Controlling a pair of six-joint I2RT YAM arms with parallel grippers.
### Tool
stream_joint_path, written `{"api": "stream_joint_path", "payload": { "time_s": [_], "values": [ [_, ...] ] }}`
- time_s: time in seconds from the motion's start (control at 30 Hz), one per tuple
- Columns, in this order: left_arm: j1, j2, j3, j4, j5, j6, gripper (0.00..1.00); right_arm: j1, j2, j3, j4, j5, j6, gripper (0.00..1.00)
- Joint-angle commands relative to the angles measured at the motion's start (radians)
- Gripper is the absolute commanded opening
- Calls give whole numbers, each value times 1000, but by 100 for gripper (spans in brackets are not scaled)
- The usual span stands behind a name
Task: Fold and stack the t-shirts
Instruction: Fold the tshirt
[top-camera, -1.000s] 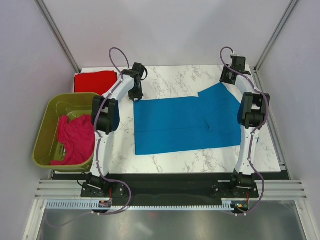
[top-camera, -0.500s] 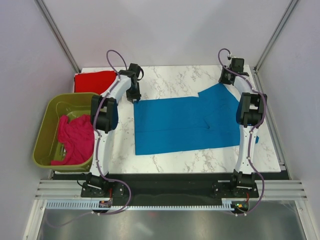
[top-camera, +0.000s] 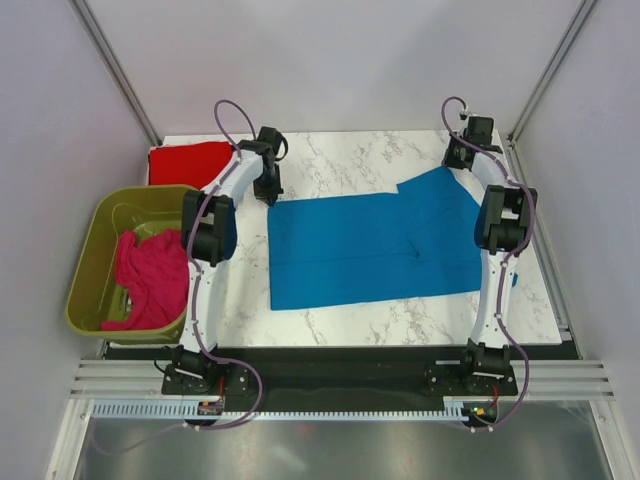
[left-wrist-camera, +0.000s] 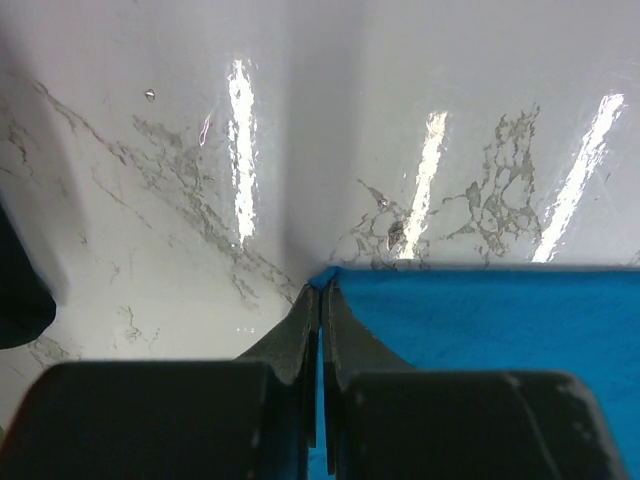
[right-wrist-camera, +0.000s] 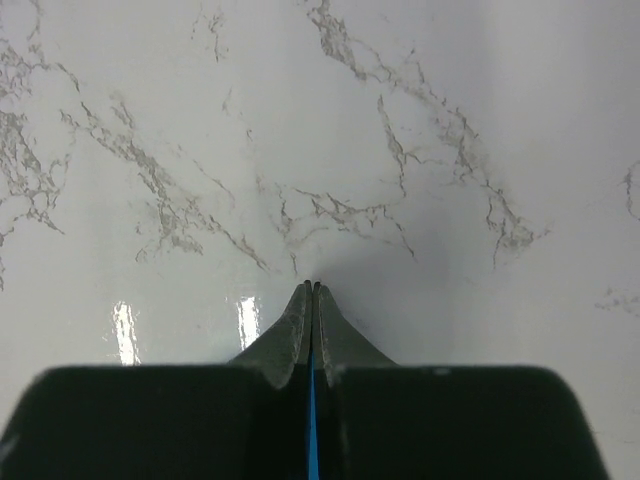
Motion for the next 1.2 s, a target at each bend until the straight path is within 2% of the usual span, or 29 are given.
{"api": "stream_joint_path", "payload": {
  "time_s": [0.0,0.37,0.77,0.9,1.17],
  "values": [
    [0,-33,30,-9,46,14,2,-8,-67,-20,63,-15,17,0],
    [-3,-160,-67,-7,25,-17,2,-38,-260,-244,222,-1,45,0],
    [-8,-269,-176,-6,-2,-36,2,-54,-457,-515,310,17,95,0],
    [-12,-330,-261,13,-7,-32,2,-61,-524,-615,310,106,114,0],
    [-38,-438,-455,88,56,-36,2,-84,-705,-861,440,149,195,0]
  ]
}}
